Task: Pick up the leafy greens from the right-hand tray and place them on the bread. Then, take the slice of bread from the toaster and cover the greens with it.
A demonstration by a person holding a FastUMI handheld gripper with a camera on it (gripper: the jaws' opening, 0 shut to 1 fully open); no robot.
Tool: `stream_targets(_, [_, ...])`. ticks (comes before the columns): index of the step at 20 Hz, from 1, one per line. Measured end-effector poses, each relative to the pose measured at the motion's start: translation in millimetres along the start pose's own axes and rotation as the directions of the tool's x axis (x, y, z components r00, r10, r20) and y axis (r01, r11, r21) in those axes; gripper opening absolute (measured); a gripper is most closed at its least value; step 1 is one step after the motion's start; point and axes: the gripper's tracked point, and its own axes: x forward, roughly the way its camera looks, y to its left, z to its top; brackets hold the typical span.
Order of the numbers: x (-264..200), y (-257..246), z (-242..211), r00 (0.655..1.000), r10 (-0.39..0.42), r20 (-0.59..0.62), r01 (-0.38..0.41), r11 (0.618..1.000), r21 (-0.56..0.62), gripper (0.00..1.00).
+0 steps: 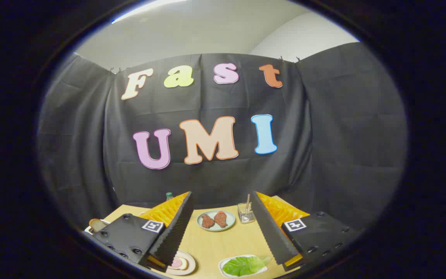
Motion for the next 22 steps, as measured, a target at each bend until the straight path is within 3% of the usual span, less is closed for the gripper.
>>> stream_targets(12, [-22.1, -21.2, 8.9, 0.993, -0.12, -0.005, 0.12, 0.993, -0.012, 0.97])
stream_targets(22, [-12.4, -37.3, 0.1, 0.995, -0.097, -0.035, 0.097, 0.995, -0.023, 0.97])
